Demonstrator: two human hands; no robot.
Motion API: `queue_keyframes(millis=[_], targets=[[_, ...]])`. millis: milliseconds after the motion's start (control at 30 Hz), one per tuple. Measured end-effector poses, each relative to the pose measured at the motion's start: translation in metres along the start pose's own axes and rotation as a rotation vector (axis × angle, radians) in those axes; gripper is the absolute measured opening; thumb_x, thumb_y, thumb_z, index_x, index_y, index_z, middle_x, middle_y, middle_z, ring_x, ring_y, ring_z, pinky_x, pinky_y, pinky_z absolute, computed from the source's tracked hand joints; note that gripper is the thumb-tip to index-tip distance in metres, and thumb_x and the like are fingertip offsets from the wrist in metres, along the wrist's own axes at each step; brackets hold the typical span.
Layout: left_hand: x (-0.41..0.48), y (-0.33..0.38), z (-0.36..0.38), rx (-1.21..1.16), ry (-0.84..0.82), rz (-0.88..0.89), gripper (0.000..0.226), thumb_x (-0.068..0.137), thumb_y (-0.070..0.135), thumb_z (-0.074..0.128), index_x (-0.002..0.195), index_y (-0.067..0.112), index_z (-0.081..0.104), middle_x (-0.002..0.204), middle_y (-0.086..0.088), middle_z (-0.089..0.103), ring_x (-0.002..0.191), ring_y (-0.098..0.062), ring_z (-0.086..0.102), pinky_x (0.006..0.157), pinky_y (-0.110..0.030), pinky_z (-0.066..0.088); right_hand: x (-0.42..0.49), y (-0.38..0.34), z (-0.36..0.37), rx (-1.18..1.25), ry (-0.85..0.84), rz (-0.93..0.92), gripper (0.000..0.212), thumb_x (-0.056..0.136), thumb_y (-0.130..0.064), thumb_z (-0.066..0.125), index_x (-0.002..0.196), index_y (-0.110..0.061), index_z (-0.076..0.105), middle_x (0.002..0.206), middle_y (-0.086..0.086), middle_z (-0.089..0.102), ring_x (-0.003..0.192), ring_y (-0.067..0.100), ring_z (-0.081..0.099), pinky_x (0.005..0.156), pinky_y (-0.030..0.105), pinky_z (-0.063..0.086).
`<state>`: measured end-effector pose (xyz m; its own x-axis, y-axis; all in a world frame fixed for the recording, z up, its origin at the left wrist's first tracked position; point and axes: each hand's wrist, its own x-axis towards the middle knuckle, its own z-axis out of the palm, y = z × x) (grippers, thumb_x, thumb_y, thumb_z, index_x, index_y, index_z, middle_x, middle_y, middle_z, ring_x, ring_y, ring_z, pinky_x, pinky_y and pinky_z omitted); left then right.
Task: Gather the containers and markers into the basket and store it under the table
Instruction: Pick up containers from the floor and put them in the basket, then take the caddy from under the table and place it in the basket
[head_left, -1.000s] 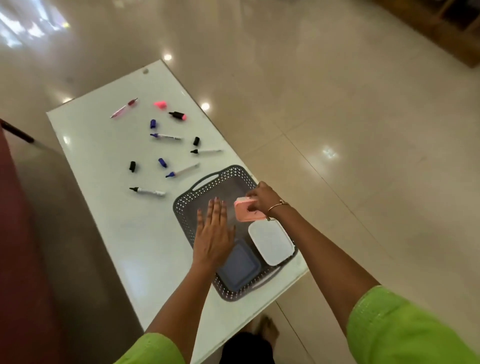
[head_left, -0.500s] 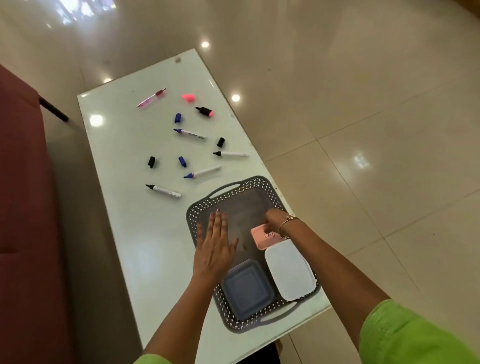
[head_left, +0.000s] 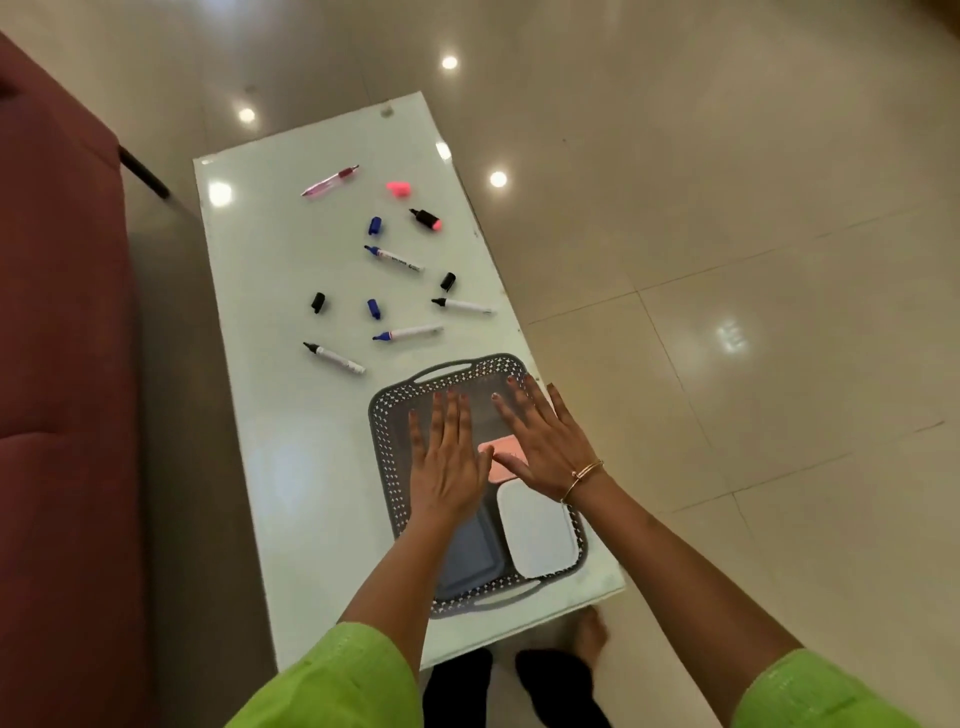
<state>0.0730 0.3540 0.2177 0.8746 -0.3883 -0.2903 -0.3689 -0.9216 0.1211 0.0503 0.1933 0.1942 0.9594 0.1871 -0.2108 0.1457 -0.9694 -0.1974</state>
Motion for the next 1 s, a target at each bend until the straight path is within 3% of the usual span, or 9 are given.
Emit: queue_keyframes(millis=[100,200,300,533,867,1000], targets=[[0.009,0.026,-0.009,-0.076,0.007,-0.083,0.07,0.096,0.048,0.022,0.139,0.015,-0.024,0.159,-0.007,-0.012,0.145,-0.021,-0.016,0.116,-0.051,-0.013,0.001,0.025,-0.02,-0.039,-0.009,-0.073,0.074,0.087,-0.059,0.026,0.147,-0.018,0.011,0.156,0.014,0.012,0.144,0.033,0.006,0.117,0.053,0.007],[0.028,0.059,-0.019,-0.121,0.043,-0.149,0.07,0.096,0.048,0.02,0.14,0.016,-0.023,0.158,-0.007,-0.016,0.142,-0.022,-0.024,0.114,-0.05,-0.017,0.007,0.065,-0.04,-0.049,-0.045,-0.087,0.074,0.087,-0.06,0.02,0.146,-0.019,0.003,0.157,0.014,0.007,0.145,0.032,0.002,0.118,0.049,0.004],[0.054,0.095,-0.029,-0.165,0.079,-0.273,0.071,0.096,0.049,0.019,0.14,0.016,-0.025,0.157,-0.007,-0.02,0.141,-0.023,-0.026,0.111,-0.048,-0.02,0.02,0.108,-0.065,-0.038,-0.049,-0.127,0.073,0.09,-0.058,0.025,0.145,-0.021,-0.005,0.157,0.012,0.001,0.145,0.029,-0.004,0.118,0.046,0.0],[0.112,0.157,-0.058,-0.238,0.114,-0.474,0.074,0.095,0.05,0.022,0.142,0.013,-0.022,0.157,-0.008,-0.019,0.144,-0.023,-0.021,0.113,-0.05,-0.017,0.068,0.183,-0.123,-0.091,-0.065,-0.344,0.073,0.087,-0.059,0.016,0.146,-0.019,0.002,0.157,0.01,0.004,0.145,0.028,-0.004,0.118,0.046,0.002],[0.216,0.143,-0.102,-0.306,0.149,-0.723,0.072,0.096,0.047,0.021,0.144,0.013,-0.019,0.157,-0.007,-0.02,0.144,-0.022,-0.021,0.117,-0.051,-0.014,0.219,0.22,-0.164,-0.207,-0.133,-0.627,0.074,0.09,-0.057,0.027,0.146,-0.019,-0.002,0.158,0.009,0.0,0.145,0.028,-0.005,0.118,0.044,-0.001],[0.267,0.115,-0.124,-0.371,0.198,-0.867,0.07,0.096,0.046,0.021,0.142,0.016,-0.022,0.157,-0.005,-0.019,0.144,-0.021,-0.02,0.117,-0.05,-0.014,0.302,0.217,-0.189,-0.215,-0.153,-0.744,0.074,0.09,-0.056,0.032,0.146,-0.019,0.001,0.158,0.01,0.002,0.145,0.028,-0.004,0.119,0.046,0.004]])
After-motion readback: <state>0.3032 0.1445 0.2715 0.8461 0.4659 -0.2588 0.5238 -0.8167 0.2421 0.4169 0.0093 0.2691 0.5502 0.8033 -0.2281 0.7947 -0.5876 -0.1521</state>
